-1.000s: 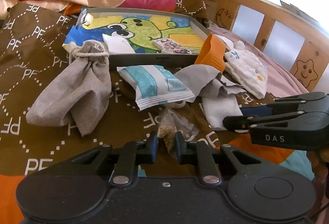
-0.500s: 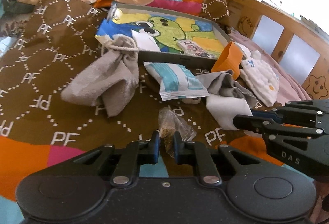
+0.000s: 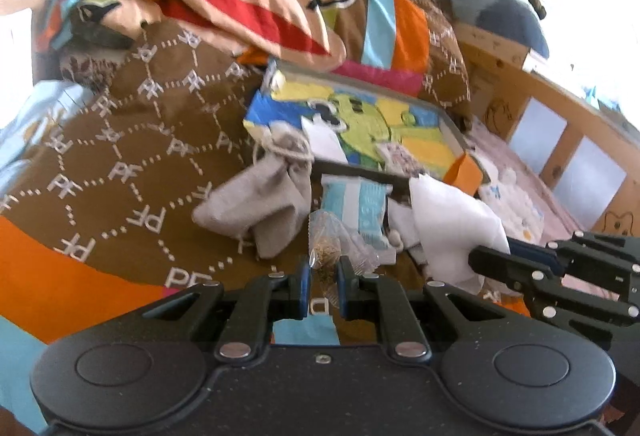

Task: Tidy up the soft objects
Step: 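Lift the tissue and clear bag toward the frog tray with both tools, then lower both tools over the frog tray and open them to drop the items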

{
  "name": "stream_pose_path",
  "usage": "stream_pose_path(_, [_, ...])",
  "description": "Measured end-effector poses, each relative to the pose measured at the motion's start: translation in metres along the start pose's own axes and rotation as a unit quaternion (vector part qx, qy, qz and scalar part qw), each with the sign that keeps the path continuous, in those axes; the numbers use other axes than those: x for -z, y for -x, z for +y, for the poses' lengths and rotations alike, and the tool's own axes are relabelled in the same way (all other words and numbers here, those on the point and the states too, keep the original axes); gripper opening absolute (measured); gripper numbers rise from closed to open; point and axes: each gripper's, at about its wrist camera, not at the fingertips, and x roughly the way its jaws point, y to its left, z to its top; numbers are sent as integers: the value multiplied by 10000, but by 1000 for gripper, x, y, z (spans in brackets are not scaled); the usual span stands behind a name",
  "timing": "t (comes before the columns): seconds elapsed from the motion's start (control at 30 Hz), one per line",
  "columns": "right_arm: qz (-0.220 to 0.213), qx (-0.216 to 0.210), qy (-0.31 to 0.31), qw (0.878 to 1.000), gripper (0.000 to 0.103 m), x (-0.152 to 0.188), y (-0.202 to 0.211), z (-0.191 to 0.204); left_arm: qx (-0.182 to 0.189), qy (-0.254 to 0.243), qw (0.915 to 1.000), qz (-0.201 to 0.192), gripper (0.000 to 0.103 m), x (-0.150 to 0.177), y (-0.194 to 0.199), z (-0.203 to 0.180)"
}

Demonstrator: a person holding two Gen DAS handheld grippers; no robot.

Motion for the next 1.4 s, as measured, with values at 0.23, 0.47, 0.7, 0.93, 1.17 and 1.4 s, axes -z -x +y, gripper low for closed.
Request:
stream_pose_path(0.23, [-538,624,83,9966,4,-14,17,-6,-67,-87,9979,-632,14,-22,13,-11])
stream_pose_path(0.47, [-1006,1355,353,9850,4,-29,11,-18,-185,-136,9936,-1109,14,-56,-1,-18])
stream_pose_path(0.7, [-985,1536,-44,9832,4,-43,-43,-60,-155,-151,9927,-1187,14,-90,-48,-25])
stream_pose_path(0.93, [-459,1384,-635,9873,4,-30,-110,-102,-98,-291,9947,-984,14,-114,-113,-32])
stream_pose_path(1.17, [-62,1276,-941,9873,4,-14,-156,-132,-14,-82,9987,-494,14,-125,-184,-40])
stream_pose_path(1.4, [290,1092,-1208,9862,4,0,-192,-156,-87,-112,9999,40,15,-121,-226,-51])
